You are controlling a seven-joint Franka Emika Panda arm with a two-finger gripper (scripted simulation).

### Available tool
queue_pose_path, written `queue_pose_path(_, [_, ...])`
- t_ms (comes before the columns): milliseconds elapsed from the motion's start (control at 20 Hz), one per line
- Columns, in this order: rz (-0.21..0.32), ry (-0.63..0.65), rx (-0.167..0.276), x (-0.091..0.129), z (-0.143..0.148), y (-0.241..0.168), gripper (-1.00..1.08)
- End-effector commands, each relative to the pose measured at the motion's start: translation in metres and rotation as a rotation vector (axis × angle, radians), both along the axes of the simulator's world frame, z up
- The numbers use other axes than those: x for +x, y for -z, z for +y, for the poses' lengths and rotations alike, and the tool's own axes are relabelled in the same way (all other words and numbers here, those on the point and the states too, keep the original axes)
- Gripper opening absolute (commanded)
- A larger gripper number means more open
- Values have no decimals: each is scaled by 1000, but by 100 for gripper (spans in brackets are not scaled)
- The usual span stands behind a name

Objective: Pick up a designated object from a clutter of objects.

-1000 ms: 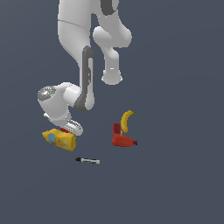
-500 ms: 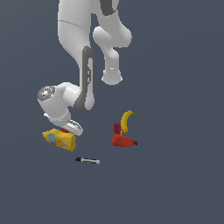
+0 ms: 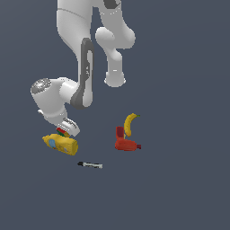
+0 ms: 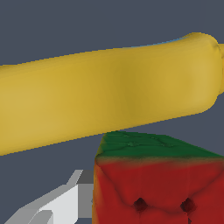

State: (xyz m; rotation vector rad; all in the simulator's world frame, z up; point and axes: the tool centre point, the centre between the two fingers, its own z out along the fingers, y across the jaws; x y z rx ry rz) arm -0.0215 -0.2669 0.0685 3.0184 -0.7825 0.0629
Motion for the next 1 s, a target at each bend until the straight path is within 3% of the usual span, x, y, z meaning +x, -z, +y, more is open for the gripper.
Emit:
queue_pose_path(0, [-3,-2,0,1,12,-9,-100])
queue_pose_path(400, [2,-9,4,0,74,-46,-100])
queue_pose_path(950, [11,-19,7,-2,193,-122,-100])
